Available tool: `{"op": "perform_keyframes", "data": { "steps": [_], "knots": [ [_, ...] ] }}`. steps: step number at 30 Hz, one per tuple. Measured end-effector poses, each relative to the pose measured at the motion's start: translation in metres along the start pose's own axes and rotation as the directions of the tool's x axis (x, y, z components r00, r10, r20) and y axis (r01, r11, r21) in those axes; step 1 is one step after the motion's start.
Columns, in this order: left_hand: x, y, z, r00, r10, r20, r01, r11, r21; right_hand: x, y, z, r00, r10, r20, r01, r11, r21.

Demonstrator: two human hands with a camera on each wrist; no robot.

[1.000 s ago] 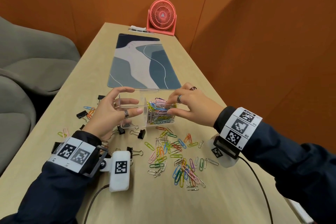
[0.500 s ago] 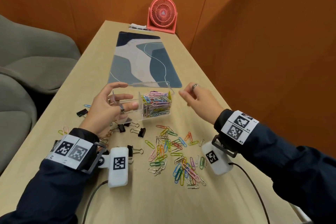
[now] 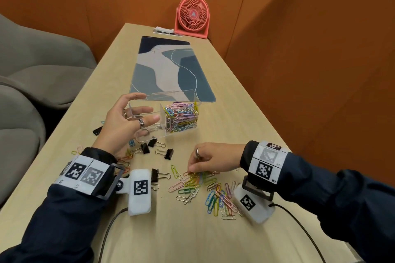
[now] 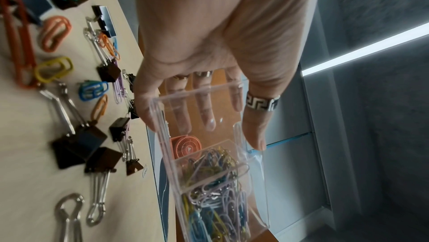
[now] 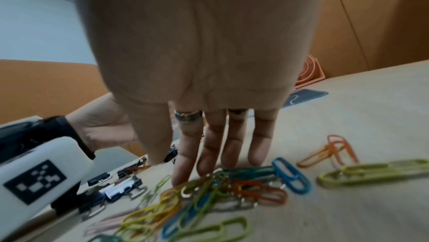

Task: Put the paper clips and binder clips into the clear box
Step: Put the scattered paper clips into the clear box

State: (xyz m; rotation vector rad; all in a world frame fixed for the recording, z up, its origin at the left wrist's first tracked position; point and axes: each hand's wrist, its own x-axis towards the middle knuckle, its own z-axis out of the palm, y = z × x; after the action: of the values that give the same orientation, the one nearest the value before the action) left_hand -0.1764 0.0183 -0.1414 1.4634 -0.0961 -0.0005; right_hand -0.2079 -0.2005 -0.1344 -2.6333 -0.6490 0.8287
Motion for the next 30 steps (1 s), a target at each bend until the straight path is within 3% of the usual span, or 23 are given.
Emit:
{"op": "perform_keyframes", "data": {
  "steps": [4,15,22,30],
  "knots": [
    [0.000,0.000,0.001,1.000,-0.002,-0.001,0.002,1.000,0.006,-0.006,-0.009,0.001,0.996,-0.022,-0.088,0.020,1.000,-0.022],
    [0.000,-0.001,0.000,1.000,0.005,0.006,-0.005,1.000,0.014,-0.006,-0.019,0.010,0.993,-0.119,-0.021,0.110,0.961,-0.253],
    [-0.001,-0.001,0.002,1.000,-0.001,0.019,0.000,1.000,0.027,-0.017,-0.013,0.006,0.987,-0.124,-0.104,0.111,0.986,-0.127],
    [0.000,-0.002,0.000,1.000,0.003,0.020,-0.004,1.000,0.031,0.000,-0.024,0.021,0.992,-0.116,-0.044,0.110,0.987,-0.118]
  ]
}}
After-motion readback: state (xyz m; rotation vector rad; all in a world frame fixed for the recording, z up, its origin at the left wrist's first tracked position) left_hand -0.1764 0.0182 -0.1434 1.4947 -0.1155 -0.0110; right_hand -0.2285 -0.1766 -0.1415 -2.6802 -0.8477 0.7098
